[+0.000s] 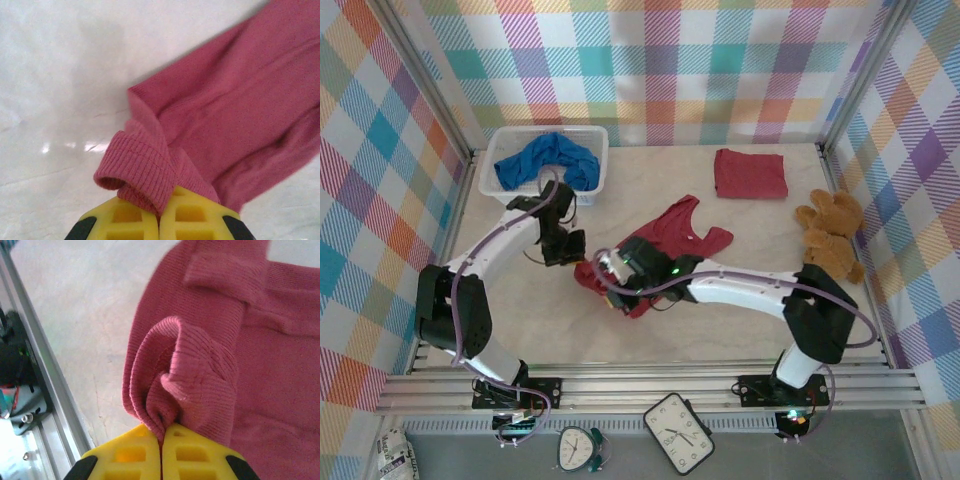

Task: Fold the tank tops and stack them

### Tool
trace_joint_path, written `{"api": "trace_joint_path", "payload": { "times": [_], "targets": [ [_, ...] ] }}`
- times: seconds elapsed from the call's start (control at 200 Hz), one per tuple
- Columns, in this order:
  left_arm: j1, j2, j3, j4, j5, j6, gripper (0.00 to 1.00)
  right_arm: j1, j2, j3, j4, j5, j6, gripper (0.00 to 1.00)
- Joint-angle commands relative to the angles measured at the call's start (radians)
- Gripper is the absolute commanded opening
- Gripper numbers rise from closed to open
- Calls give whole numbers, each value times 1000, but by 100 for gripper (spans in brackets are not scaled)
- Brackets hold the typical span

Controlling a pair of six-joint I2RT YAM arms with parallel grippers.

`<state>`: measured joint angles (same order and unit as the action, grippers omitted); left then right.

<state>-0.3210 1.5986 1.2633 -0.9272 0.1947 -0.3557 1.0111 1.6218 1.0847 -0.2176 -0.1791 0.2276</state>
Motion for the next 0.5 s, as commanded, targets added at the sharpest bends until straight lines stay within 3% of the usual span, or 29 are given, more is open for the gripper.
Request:
{"api": "trace_joint_path", "payload": {
  "times": [0.0, 0.495],
  "targets": [
    [-40, 92, 119, -34, 26, -20, 2, -77, -65, -50, -2, -118, 38, 8],
    [-121, 593, 681, -123, 81, 11, 5, -486, -18, -119, -16, -387, -50, 9]
  ]
}}
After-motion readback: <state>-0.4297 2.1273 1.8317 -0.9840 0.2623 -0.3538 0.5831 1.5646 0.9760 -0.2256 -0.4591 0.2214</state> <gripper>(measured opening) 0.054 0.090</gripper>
